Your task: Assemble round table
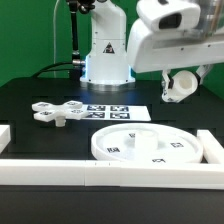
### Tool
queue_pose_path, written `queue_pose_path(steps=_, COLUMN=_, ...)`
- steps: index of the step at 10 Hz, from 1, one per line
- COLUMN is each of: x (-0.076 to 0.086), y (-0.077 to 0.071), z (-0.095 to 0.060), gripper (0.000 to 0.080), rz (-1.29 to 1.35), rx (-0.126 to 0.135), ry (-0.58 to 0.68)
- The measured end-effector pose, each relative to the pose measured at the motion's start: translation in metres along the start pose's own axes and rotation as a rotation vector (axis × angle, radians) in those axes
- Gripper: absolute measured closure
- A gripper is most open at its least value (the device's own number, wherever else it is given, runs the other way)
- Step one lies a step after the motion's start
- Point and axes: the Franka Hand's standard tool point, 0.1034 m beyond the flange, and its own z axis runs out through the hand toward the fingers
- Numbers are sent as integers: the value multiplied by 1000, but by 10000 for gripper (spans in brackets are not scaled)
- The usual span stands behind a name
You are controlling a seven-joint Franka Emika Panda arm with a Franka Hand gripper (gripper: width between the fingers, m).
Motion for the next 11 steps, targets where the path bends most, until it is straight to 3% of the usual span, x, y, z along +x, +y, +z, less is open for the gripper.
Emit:
queue_pose_path(steps=3, x=3, y=5, z=3, gripper=390, rz=6, rx=-27, ry=187)
queue_pose_path(steps=5, x=10, y=12, z=-9, gripper=390, rz=-24, rx=-56, ry=337)
queue_pose_path(steps=8, x=-3, y=26, z=-23, gripper=390, rz=-35, rx=-95, ry=508)
queue_pose_path(steps=11, x=-4, y=36, z=-22, gripper=390, rz=-43, rx=-151, ry=710)
